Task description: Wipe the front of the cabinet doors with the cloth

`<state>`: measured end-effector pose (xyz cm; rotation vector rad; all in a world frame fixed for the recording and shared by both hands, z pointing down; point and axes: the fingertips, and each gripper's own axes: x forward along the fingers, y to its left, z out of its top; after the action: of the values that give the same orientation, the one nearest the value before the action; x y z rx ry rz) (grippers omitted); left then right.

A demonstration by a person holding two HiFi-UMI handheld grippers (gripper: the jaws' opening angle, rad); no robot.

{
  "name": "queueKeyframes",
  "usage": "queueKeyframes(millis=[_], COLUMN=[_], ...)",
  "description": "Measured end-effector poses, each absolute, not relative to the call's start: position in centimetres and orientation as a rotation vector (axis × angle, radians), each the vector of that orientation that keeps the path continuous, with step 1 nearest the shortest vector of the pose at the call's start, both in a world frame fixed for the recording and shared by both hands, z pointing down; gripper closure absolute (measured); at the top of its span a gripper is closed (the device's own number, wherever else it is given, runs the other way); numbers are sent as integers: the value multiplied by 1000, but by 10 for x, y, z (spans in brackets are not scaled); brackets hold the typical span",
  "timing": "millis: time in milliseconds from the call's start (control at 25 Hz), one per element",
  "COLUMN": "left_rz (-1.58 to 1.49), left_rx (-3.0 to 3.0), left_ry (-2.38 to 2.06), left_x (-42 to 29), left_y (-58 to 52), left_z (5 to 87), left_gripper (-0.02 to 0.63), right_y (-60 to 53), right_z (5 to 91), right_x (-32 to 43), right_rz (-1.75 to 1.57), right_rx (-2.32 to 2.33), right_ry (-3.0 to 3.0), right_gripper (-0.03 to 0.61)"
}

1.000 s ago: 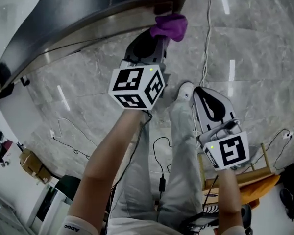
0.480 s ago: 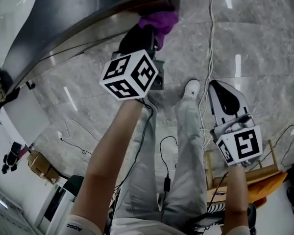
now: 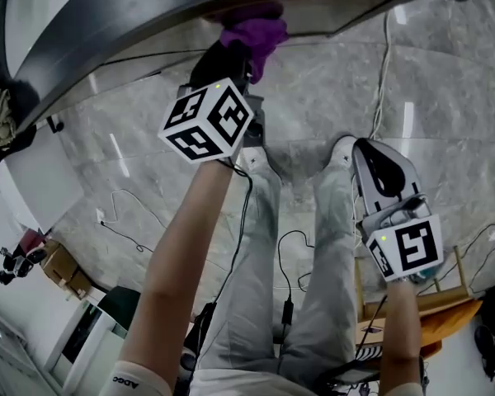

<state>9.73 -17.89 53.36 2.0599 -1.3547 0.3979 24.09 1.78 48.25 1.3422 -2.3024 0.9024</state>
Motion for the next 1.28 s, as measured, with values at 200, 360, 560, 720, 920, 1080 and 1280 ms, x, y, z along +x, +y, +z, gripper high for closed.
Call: queueKeyframes(millis=[200,360,560,720,920,1080,1280], left_rz=[423,428,445,450,414,429,521], left_rx=[2056,2056,2038,2007,1951,1940,1976], left_ry=[-1396,-1408,-1445,-1497,-1572,-1580,-1465], left_x=[39,6,-36,-65,-81,-64,10], left_y=[-186,-190,-195,-198,-192,-168,-124], left_z=[532,529,528,527,523,527,552], left_gripper=[554,554,554,554,554,554,554], right_y=[16,10,2,-5,-5,-1,4], right_z=[480,478,477,476,475,474,475], right_x=[206,183,157,144,142,156,196], right_rz=[883,875,876,881,874,876,876], right_rx=[1320,1337,1363,1365,1326,1293,1269], right_ry=[-2303,-2296,-2301,-2312,-2331,-2341,-2342], right_gripper=[549,549,549,549,549,549,549])
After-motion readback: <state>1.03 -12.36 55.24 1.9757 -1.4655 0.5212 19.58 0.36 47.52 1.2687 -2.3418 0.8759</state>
